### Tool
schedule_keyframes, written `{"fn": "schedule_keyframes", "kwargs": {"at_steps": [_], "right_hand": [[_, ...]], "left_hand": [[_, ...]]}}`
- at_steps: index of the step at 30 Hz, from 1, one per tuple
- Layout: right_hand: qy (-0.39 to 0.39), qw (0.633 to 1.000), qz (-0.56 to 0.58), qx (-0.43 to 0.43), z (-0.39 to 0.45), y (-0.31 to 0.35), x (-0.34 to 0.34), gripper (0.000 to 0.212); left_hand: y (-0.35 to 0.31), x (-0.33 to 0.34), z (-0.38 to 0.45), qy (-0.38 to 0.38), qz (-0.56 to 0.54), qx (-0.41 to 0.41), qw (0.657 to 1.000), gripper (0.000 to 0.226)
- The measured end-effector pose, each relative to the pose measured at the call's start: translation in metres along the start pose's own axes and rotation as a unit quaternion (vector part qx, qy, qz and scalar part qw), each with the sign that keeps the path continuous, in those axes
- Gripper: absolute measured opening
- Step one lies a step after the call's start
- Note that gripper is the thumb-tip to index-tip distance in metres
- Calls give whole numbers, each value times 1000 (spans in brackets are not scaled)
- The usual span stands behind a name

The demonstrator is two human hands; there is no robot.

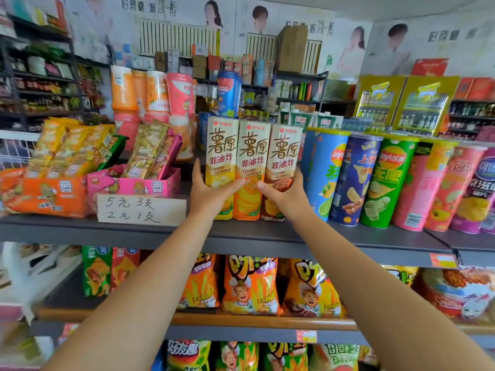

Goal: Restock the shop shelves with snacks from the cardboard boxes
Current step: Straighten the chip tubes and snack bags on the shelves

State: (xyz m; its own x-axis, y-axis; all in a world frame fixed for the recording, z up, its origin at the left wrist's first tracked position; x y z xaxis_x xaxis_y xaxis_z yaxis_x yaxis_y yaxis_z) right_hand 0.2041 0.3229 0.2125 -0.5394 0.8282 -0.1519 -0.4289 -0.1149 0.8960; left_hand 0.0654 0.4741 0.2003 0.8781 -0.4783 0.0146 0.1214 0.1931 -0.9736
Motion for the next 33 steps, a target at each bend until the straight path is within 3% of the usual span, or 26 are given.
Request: {"fn": "schedule_keyframes", "kwargs": {"at_steps": [5,9,12,19,33], "right_hand": [[4,1000,22,-16,6,-4,3,102],[-4,999,31,-15,6,-12,4,109],[-7,999,31,-20,5,-15,2,100],[-22,998,34,-38,0,-16,-4,89],[-52,998,18,-24,-4,-17,-8,92]], "left_hand": [[0,4,4,40,-5,25,999,95],[0,6,3,55,-12,27,998,86],[2,5,3,54,-10,26,998,81],[7,8,7,72,2,25,997,79],[2,14,0,78,41,51,995,94]]}}
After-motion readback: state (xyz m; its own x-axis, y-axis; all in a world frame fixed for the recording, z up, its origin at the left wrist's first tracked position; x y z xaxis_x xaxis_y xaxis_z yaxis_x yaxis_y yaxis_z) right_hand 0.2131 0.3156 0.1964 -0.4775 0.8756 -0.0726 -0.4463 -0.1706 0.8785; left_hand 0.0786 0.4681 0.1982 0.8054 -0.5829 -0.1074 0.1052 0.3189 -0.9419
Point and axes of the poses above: each hand's wrist, its own z-axis towards the middle knuckle, its own x-axis out of the palm, y = z × x, the point moved 5 cm from there along z, towards the middle knuckle, and after that the axes turned 2 degrees about -x, right-handed, at the moved point
